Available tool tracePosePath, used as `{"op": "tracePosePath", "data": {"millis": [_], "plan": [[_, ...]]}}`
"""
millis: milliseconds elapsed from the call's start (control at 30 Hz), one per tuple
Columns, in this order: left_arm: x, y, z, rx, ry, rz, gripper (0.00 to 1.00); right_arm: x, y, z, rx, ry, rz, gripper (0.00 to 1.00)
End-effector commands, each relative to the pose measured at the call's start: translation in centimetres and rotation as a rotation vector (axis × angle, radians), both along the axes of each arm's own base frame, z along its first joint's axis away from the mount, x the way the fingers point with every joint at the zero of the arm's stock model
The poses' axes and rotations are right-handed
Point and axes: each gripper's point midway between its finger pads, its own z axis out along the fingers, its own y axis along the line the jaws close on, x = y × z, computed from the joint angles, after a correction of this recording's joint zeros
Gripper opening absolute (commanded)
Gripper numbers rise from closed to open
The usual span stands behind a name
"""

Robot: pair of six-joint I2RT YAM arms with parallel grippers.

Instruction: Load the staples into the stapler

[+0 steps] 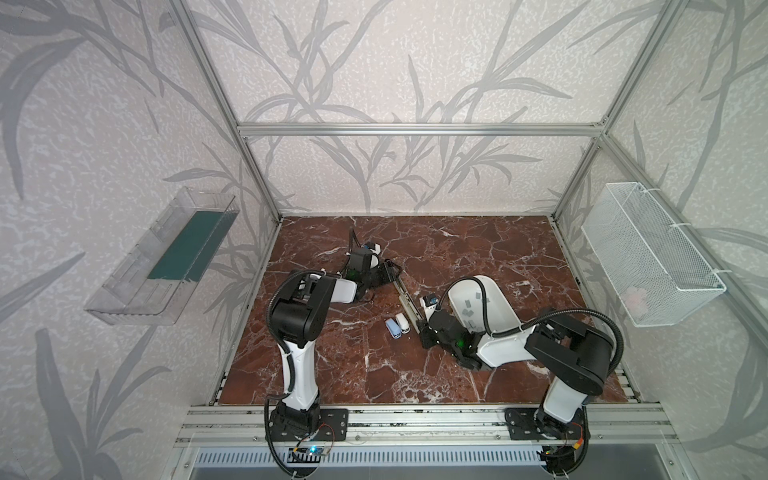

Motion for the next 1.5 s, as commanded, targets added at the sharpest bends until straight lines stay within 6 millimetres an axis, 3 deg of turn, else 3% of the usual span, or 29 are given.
{"op": "tracePosePath", "data": {"millis": [0,267,633,833,1000,1267,1467], "plan": [[-0.5,-1.1,3.0,-0.009,-0.087,-0.053,0.55,-0.8,0.2,-0.4,0.001,0.012,0.039,0.02],[-1.5,-1.9,5.4,0.012,-0.182,-0.092,0.48,-0.9,0.5,-0.6,0.012,0.012,0.054,0.02],[-4.7,-5.2,7.8,0.072,-0.334,-0.213,0.45,-1.0,0.8,-0.4,0.031,-0.015,0.082,0.01],[-6.7,-6.8,7.7,0.163,-0.404,-0.254,0.44,-0.9,0.8,-0.2,0.049,-0.033,0.076,0.02],[-7.5,-6.5,7.9,0.166,-0.437,-0.259,0.44,-1.0,0.5,-0.4,0.053,-0.038,0.067,0.01],[-10.9,-8.0,8.3,0.159,-0.54,-0.365,0.44,-1.0,0.0,-0.7,0.073,-0.069,0.056,0.02],[-12.9,-8.2,6.7,0.21,-0.586,-0.406,0.47,-1.2,-0.3,-0.7,0.115,-0.127,0.065,0.05]]}}
